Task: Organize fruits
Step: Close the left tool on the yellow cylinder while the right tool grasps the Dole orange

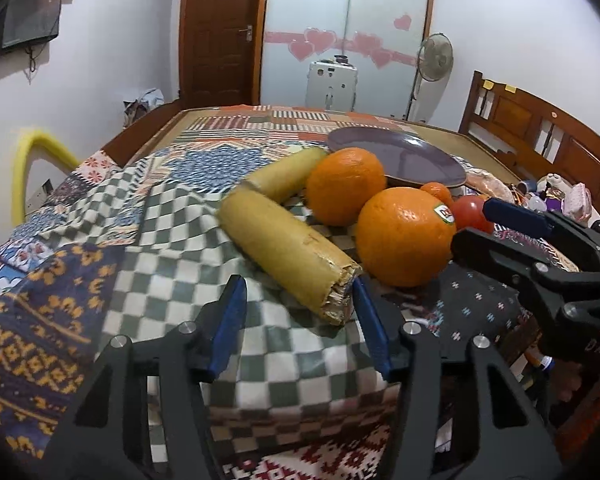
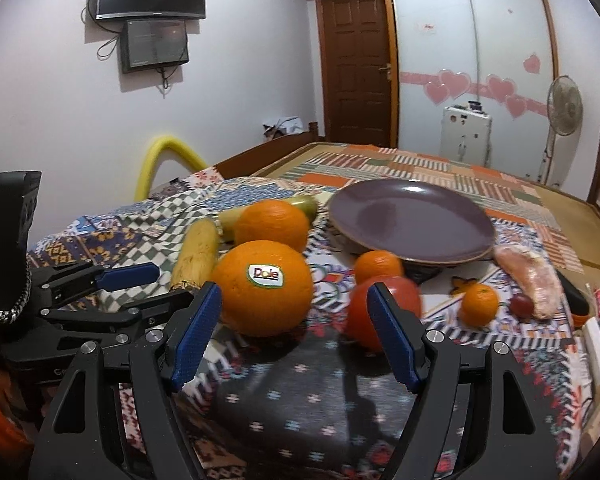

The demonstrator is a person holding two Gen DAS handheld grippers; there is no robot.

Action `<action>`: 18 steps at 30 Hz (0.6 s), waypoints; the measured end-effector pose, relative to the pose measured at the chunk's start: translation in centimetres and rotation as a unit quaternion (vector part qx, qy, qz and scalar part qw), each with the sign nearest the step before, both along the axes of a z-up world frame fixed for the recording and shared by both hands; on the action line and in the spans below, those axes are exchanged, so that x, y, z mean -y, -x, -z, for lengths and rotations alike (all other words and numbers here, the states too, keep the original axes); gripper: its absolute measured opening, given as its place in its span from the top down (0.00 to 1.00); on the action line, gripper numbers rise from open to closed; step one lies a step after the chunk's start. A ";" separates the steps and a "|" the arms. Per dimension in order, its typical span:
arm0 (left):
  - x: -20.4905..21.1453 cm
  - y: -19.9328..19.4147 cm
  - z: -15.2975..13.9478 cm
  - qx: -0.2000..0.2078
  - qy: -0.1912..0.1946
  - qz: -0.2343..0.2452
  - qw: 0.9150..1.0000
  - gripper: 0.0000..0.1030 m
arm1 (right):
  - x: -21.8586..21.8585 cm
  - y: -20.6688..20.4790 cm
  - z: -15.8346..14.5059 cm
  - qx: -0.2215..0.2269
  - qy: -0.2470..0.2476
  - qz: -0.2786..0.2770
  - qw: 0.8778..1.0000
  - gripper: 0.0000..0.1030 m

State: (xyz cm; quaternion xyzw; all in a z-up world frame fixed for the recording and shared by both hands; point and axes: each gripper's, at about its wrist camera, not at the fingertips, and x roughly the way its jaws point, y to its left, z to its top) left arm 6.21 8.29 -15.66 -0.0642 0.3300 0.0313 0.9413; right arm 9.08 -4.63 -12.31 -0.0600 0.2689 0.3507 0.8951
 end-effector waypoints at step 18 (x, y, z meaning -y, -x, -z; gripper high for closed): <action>-3.3 1.8 -1.0 0.008 0.008 -0.021 1.000 0.46 | -2.7 -2.6 2.0 -0.044 0.014 -0.008 0.999 0.34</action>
